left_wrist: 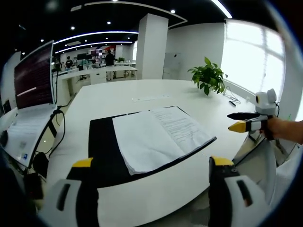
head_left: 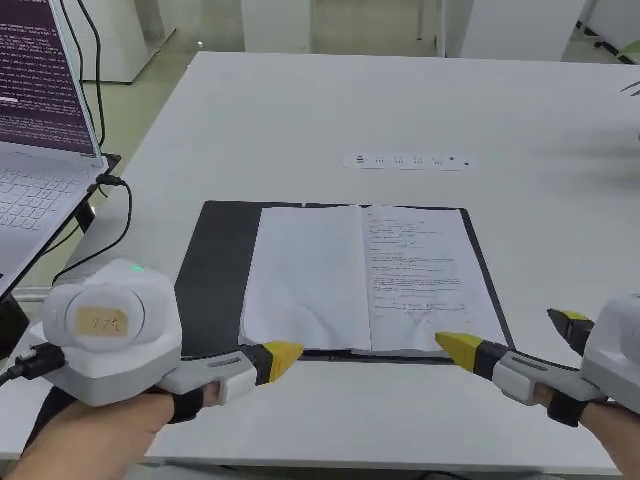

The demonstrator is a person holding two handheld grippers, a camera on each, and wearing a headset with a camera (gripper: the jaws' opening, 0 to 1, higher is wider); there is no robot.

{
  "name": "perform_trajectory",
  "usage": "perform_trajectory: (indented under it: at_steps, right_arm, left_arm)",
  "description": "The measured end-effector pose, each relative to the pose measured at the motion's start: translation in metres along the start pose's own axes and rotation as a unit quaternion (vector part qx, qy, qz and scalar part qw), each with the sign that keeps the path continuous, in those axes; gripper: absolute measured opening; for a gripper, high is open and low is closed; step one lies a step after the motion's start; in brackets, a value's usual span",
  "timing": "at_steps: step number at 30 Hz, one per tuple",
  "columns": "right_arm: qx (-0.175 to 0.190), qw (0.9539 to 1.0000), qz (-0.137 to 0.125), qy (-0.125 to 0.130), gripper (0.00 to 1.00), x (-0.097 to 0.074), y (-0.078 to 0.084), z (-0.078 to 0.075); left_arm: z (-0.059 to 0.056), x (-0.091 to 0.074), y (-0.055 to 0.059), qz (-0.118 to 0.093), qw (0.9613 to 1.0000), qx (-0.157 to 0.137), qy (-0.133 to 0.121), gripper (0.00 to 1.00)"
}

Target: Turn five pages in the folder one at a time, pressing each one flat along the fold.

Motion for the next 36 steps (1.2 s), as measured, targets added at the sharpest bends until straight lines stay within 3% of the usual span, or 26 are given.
perform_trajectory:
  at_steps: [6, 12, 18, 33, 36]
  right_arm:
    - [-0.009, 0.9998, 0.003, -0.015, 1.00, 0.001, 0.002, 0.006]
    - [-0.016, 0.9996, 0.007, -0.024, 1.00, 0.001, 0.003, 0.012]
    - [-0.013, 0.9996, 0.006, -0.023, 1.00, -0.001, 0.003, 0.011]
    - [-0.008, 0.9999, -0.008, -0.012, 0.99, -0.005, -0.003, 0.007]
    - [-0.007, 0.9999, -0.010, -0.010, 0.98, -0.006, -0.004, 0.005]
  left_arm:
    - [-0.001, 0.001, 0.000, -0.006, 1.0000, -0.002, -0.001, 0.99]
    - [-0.002, 0.002, 0.007, 0.004, 1.0000, -0.004, -0.001, 0.99]
    - [-0.002, 0.009, 0.011, 0.012, 0.9999, 0.000, 0.004, 0.99]
    - [-0.015, 0.034, 0.015, 0.028, 0.9991, 0.014, 0.029, 0.99]
    - [-0.020, 0.038, 0.016, 0.032, 0.9986, 0.016, 0.038, 0.95]
Point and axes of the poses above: the centre of the closed fingertips' face, and the gripper's own axes: x roughly forward along the fingers, z roughly to its left, y roughly out of its underside, the point moved 2 cm from there along -x, roughly backward along the fingers, and after that the axes turned 10 degrees about -z, right-handed, at the moved point
